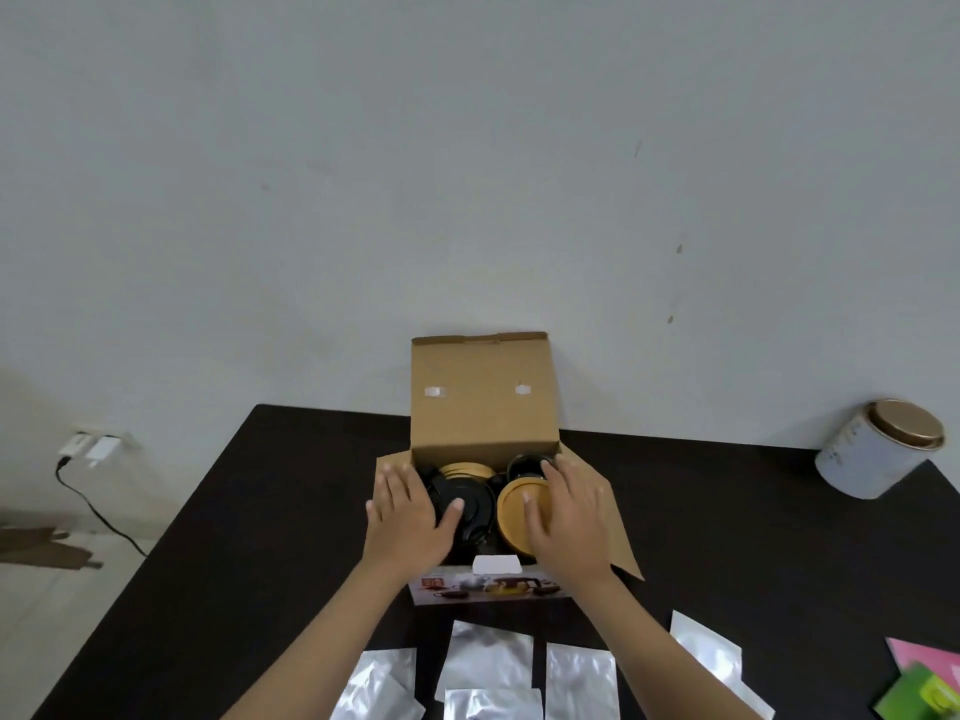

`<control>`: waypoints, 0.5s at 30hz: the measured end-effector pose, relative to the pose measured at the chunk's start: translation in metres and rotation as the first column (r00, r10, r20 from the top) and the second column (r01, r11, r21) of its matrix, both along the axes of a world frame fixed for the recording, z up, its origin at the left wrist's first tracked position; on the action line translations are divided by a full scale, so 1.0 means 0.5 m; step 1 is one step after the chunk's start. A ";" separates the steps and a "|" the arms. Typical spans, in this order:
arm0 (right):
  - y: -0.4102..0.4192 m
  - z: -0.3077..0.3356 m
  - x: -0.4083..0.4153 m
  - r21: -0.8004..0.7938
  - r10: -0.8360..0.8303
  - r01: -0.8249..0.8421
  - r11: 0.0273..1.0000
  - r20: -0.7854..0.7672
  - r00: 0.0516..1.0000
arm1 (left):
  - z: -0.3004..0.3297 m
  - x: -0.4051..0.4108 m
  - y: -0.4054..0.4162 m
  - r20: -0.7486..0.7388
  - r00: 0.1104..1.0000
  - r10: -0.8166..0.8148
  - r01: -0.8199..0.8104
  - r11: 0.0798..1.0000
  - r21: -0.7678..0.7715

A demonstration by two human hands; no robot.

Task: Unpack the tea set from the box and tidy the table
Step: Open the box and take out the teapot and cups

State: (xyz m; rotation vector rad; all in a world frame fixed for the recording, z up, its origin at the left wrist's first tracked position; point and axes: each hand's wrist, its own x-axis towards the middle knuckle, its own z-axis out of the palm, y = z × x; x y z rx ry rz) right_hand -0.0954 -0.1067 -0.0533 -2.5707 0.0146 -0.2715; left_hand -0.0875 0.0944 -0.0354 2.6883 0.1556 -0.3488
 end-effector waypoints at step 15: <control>0.013 0.018 0.048 -0.018 0.191 -0.197 0.980 -0.183 0.964 | -0.023 0.048 0.021 0.220 0.975 0.041 -0.036 0.999 -0.027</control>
